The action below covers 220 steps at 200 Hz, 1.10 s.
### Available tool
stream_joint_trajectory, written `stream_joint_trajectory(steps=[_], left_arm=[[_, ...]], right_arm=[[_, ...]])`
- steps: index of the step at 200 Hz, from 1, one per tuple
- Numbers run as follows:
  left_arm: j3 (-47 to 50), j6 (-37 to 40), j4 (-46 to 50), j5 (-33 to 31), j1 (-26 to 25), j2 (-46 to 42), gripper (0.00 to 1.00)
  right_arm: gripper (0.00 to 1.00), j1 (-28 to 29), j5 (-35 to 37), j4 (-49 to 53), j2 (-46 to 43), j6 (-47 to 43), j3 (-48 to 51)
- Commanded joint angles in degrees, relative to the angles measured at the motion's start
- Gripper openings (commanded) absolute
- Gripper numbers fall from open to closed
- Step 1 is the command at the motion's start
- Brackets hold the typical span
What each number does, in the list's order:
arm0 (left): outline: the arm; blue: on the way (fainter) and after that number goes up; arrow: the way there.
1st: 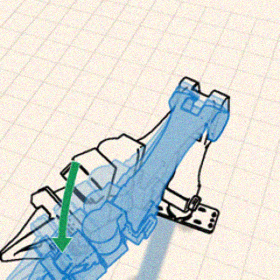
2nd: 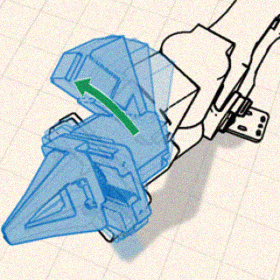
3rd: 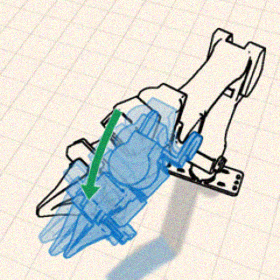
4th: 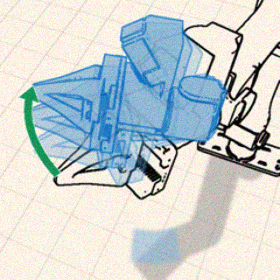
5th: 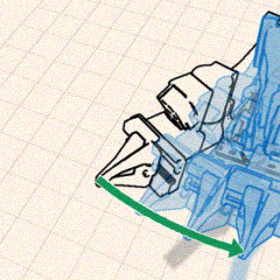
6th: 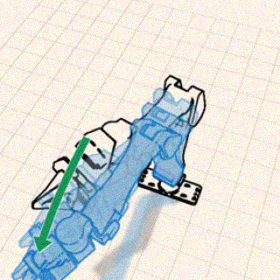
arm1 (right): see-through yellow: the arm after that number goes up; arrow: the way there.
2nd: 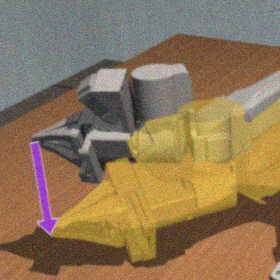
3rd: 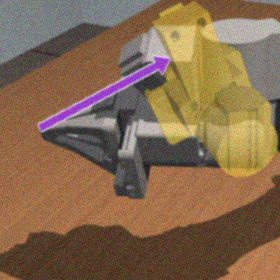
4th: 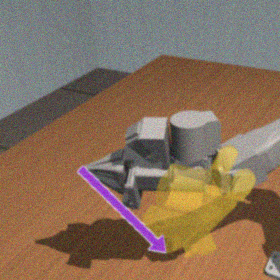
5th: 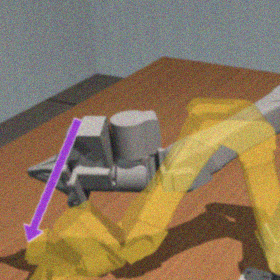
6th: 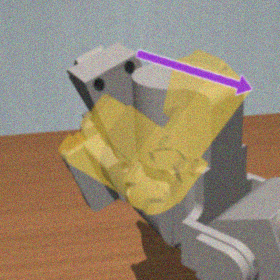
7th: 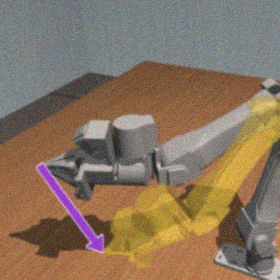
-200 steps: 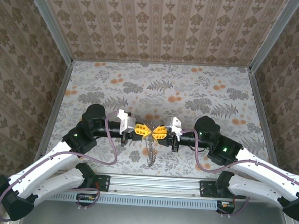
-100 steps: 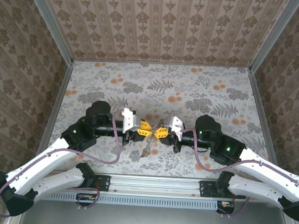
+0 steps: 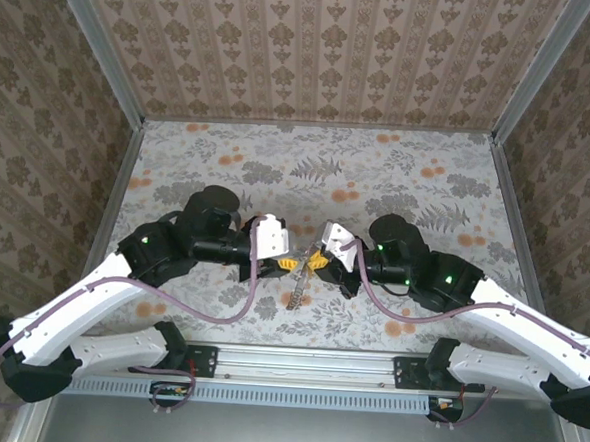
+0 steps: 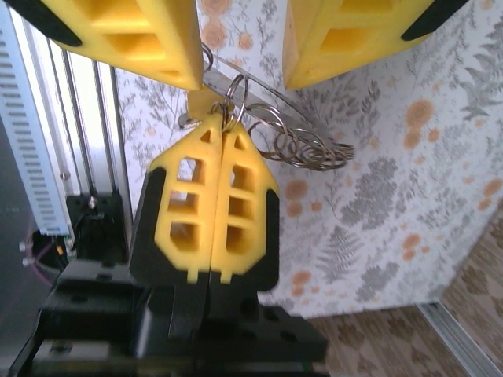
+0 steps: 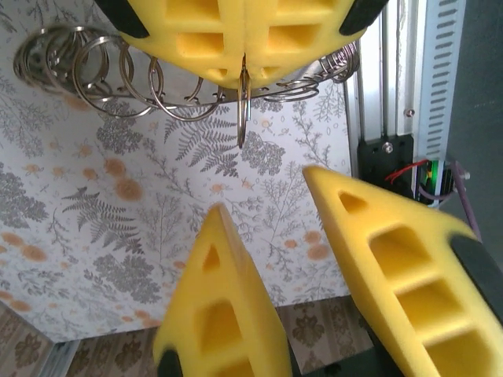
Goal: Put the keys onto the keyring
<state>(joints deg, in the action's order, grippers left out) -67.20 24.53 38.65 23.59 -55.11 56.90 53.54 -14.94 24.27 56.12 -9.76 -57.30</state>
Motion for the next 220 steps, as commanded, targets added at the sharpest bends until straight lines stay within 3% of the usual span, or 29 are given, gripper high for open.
stream_joint_trajectory(steps=[1,133,166,188,220], left_arm=[[-2.17,3.09,3.66,-1.20,-0.50,1.25,0.32],[-3.20,3.67,4.06,0.73,-0.88,5.23,0.27],[-3.07,3.25,4.43,1.86,-0.93,5.33,0.19],[-3.14,3.32,4.93,2.97,-0.93,5.32,0.00],[-0.95,2.39,2.23,5.51,-0.74,2.56,0.00]], right_arm=[[0.00,0.44,0.59,2.01,0.45,-1.71,-2.84],[0.00,0.34,-3.35,-1.10,1.56,-2.50,-2.56],[0.00,0.28,-3.33,-2.11,1.02,-2.30,-2.28],[0.00,0.16,-2.84,-2.65,0.66,-2.19,-2.12],[0.00,-0.09,-2.90,-4.11,-0.31,-1.56,-0.75]])
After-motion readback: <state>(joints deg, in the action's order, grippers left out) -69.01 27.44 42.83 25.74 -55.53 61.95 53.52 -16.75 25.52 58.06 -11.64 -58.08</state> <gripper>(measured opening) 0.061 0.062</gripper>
